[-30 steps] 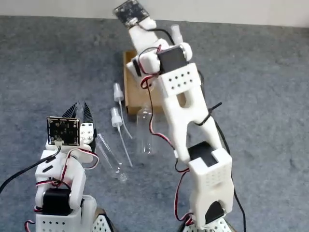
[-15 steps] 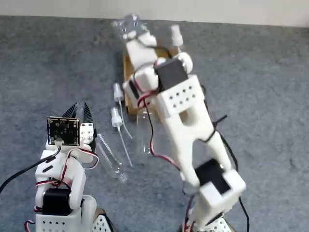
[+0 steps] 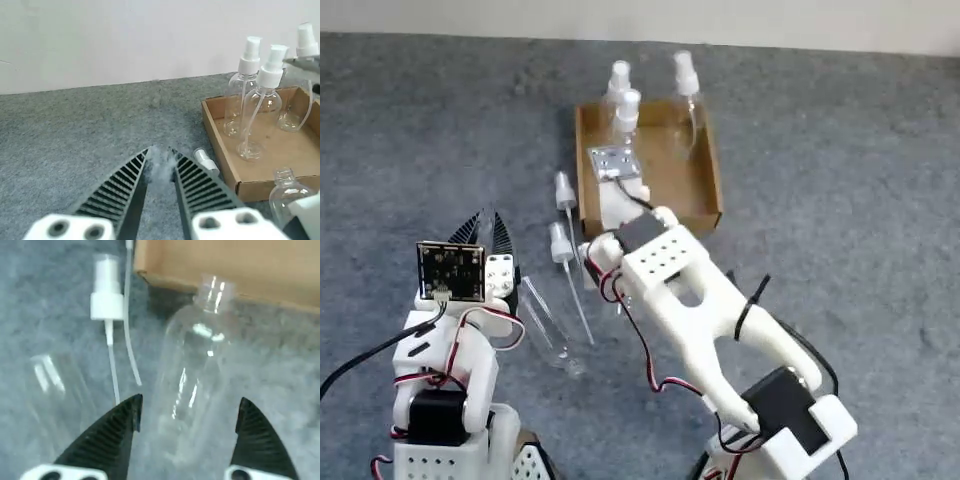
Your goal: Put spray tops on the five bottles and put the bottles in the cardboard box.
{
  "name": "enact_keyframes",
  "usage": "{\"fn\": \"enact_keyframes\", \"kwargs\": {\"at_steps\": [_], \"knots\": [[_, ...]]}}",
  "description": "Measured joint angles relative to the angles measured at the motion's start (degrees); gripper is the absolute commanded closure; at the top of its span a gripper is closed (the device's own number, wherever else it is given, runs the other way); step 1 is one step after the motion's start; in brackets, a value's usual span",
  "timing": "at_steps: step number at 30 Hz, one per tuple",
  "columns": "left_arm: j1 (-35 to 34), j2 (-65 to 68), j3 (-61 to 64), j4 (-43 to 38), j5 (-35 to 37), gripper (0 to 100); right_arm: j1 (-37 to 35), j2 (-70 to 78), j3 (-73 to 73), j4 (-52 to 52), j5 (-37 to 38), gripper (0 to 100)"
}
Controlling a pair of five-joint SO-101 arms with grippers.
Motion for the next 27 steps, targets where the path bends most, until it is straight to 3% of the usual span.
{"fn": "enact_keyframes", "kwargs": {"at_steps": [6,21,27], "knots": [[0.0,0.0,0.0,0.0,0.0,100,0.0,0.0,1.5,-7.8,-0.4,75.6],[0.0,0.0,0.0,0.0,0.0,100,0.0,0.0,5.9,-9.5,-0.4,75.6],[0.0,0.0,0.0,0.0,0.0,100,0.0,0.0,11.5,-15.7,-0.4,76.0]]}}
